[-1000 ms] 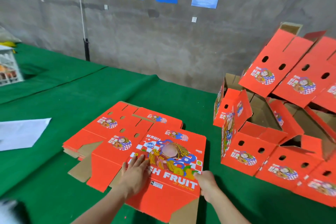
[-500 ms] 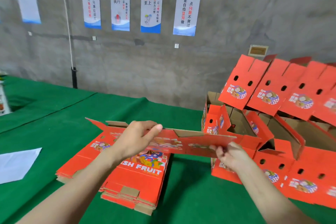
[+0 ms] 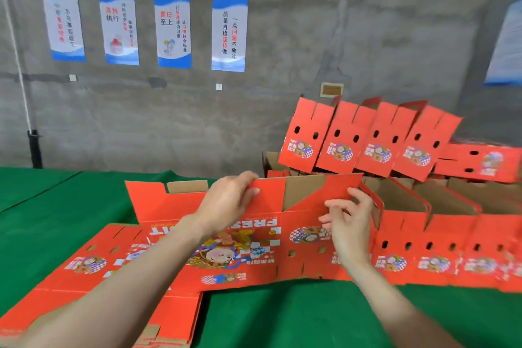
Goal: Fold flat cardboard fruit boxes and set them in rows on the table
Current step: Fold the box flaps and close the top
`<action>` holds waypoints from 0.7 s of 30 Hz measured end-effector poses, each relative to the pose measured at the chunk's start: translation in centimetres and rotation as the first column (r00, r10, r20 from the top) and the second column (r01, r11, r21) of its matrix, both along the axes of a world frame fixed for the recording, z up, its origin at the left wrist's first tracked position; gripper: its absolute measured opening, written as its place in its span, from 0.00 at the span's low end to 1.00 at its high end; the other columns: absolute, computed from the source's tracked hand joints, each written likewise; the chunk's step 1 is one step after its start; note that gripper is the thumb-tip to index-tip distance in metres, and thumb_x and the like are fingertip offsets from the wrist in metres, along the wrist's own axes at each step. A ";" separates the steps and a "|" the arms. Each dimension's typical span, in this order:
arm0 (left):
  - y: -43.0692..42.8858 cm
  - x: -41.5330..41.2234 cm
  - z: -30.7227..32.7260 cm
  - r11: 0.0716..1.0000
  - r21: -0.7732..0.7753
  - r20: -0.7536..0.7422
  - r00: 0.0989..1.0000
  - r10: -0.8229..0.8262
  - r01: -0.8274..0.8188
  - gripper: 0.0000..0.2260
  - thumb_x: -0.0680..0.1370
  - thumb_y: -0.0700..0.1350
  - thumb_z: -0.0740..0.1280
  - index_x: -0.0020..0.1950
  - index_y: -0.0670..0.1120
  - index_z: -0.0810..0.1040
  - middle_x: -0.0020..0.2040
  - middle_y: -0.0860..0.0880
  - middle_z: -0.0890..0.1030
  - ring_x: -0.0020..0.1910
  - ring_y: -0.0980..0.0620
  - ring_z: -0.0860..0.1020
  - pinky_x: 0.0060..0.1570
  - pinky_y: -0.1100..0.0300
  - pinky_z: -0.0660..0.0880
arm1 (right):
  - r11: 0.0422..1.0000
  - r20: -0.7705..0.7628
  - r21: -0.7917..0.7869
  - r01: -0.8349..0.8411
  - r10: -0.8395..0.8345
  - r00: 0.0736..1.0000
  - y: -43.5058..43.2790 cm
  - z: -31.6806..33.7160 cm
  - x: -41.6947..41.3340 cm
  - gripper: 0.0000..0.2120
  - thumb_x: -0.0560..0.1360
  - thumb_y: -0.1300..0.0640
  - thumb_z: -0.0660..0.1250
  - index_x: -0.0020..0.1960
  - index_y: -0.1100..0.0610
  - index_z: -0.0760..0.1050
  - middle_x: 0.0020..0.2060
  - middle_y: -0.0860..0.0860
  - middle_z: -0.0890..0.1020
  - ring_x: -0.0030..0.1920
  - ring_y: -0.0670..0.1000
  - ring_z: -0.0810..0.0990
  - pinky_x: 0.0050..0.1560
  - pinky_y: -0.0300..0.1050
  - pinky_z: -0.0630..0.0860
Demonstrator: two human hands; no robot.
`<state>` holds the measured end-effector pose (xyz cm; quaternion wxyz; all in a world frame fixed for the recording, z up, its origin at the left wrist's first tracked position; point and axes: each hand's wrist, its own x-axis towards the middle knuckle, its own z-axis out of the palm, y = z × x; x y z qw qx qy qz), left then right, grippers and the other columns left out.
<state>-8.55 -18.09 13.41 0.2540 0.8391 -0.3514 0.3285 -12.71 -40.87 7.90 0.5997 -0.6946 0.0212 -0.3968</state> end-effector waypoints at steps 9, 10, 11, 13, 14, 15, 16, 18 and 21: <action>-8.7 -1.4 0.7 0.990 -0.114 0.004 0.996 -0.088 0.088 0.07 0.79 0.42 0.63 0.55 0.42 0.77 0.45 0.44 0.83 0.45 0.42 0.80 0.40 0.55 0.74 | 0.892 -0.234 -0.448 -0.065 -0.047 0.971 -2.3 0.8 -1.8 0.18 0.70 0.54 0.75 0.55 0.51 0.71 0.47 0.45 0.78 0.39 0.50 0.81 0.46 0.48 0.77; -9.3 -1.5 0.8 0.989 -0.114 0.009 0.996 -0.090 0.091 0.07 0.79 0.42 0.63 0.54 0.43 0.77 0.44 0.44 0.83 0.44 0.42 0.80 0.38 0.56 0.72 | 0.895 -0.250 -0.443 -0.055 -0.064 0.966 -2.6 0.9 -1.8 0.19 0.69 0.53 0.76 0.54 0.51 0.70 0.47 0.46 0.77 0.41 0.52 0.80 0.46 0.48 0.76; -9.8 -1.7 0.9 0.990 -0.111 0.013 0.996 -0.088 0.089 0.06 0.79 0.42 0.63 0.53 0.43 0.77 0.43 0.44 0.83 0.43 0.42 0.80 0.37 0.57 0.69 | 0.889 -0.244 -0.456 -0.029 -0.094 0.965 -2.9 1.0 -1.8 0.20 0.67 0.52 0.77 0.52 0.51 0.70 0.45 0.46 0.76 0.42 0.52 0.78 0.44 0.46 0.74; -10.7 -1.9 1.3 0.991 -0.108 0.016 0.997 -0.072 0.073 0.07 0.80 0.45 0.62 0.50 0.43 0.77 0.41 0.44 0.82 0.42 0.42 0.79 0.36 0.56 0.68 | 0.851 -0.170 -0.522 0.053 -0.165 0.972 -3.3 1.0 -1.8 0.20 0.65 0.51 0.78 0.47 0.53 0.69 0.41 0.46 0.75 0.41 0.49 0.74 0.40 0.41 0.66; -11.2 -2.1 1.6 0.993 -0.104 0.006 0.998 -0.061 0.062 0.08 0.80 0.46 0.61 0.48 0.43 0.77 0.40 0.44 0.81 0.42 0.42 0.79 0.36 0.54 0.69 | 0.829 -0.117 -0.551 0.094 -0.188 0.975 -3.4 0.9 -1.8 0.20 0.64 0.51 0.79 0.43 0.54 0.68 0.39 0.47 0.73 0.40 0.48 0.72 0.39 0.41 0.64; -11.6 -2.3 1.8 0.994 -0.096 -0.012 0.999 -0.050 0.048 0.10 0.80 0.47 0.60 0.47 0.43 0.77 0.40 0.44 0.81 0.41 0.42 0.79 0.37 0.53 0.71 | 0.811 -0.076 -0.572 0.124 -0.203 0.976 -3.5 0.9 -1.9 0.21 0.64 0.52 0.79 0.40 0.55 0.66 0.36 0.47 0.72 0.38 0.49 0.70 0.37 0.42 0.62; -12.0 -2.4 2.1 0.996 -0.085 -0.037 0.999 -0.036 0.033 0.12 0.81 0.48 0.59 0.45 0.42 0.76 0.38 0.44 0.80 0.41 0.42 0.78 0.37 0.52 0.71 | 0.803 -0.060 -0.580 0.138 -0.210 0.976 -3.8 0.9 -2.0 0.22 0.64 0.53 0.79 0.38 0.56 0.64 0.34 0.46 0.70 0.36 0.50 0.69 0.36 0.44 0.62; -12.5 -2.4 2.4 0.999 -0.031 -0.095 0.995 -0.020 0.018 0.14 0.81 0.49 0.58 0.42 0.42 0.74 0.34 0.47 0.75 0.40 0.41 0.77 0.35 0.53 0.66 | 0.827 -0.119 -0.556 0.082 -0.176 0.977 -4.4 1.1 -2.0 0.21 0.65 0.53 0.78 0.37 0.57 0.64 0.31 0.47 0.72 0.31 0.50 0.71 0.32 0.46 0.65; -12.6 -2.5 2.8 0.989 0.114 -0.215 0.974 -0.068 0.094 0.12 0.81 0.51 0.59 0.49 0.43 0.75 0.38 0.49 0.76 0.45 0.43 0.78 0.37 0.57 0.64 | 0.865 -0.319 -0.476 -0.155 -0.006 0.948 -5.4 1.4 -2.3 0.12 0.70 0.56 0.75 0.45 0.56 0.72 0.35 0.53 0.81 0.28 0.52 0.80 0.32 0.50 0.76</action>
